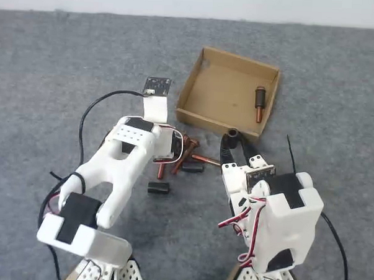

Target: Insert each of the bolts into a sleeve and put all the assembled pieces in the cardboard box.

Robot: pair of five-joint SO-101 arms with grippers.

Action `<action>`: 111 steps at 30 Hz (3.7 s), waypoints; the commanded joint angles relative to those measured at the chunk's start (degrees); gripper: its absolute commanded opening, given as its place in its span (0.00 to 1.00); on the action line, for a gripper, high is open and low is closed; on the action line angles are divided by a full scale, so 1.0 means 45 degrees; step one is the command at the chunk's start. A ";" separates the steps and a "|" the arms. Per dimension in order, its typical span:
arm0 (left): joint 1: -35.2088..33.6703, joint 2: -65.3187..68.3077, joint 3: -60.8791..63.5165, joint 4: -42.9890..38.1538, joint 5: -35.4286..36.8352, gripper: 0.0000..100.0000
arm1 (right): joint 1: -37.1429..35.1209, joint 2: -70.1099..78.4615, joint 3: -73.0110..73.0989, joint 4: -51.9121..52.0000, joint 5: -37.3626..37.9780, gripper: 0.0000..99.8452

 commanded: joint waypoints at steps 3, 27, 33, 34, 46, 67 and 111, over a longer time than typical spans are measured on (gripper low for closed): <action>0.0645 -0.0078 -0.0615 -0.0254 0.0215 0.02 | -0.0010 -0.0029 0.0137 -0.0283 0.0098 0.01; 0.0410 0.2930 -0.3546 0.2403 -0.0508 0.01 | -0.0010 -0.0029 0.0137 -0.0283 0.0098 0.01; 0.0332 0.0977 -0.1729 0.0918 -0.0586 0.01 | -0.0010 -0.0029 0.0137 -0.0283 0.0098 0.01; 0.0332 0.0488 -0.1358 0.0664 -0.0586 0.01 | -0.0010 -0.0029 0.0137 -0.0283 0.0098 0.01; -0.0176 -0.4650 0.2784 -0.2266 -0.0508 0.01 | -0.0010 -0.0029 0.0137 -0.0283 0.0098 0.01; -0.1504 -0.6232 0.6906 -0.7502 -0.0527 0.01 | -0.2100 -0.0010 -0.1856 0.1534 0.0176 0.01; 0.0176 -0.6330 0.4874 -1.1897 -0.0586 0.01 | -0.2823 -0.0010 -0.0156 0.0186 0.0156 0.01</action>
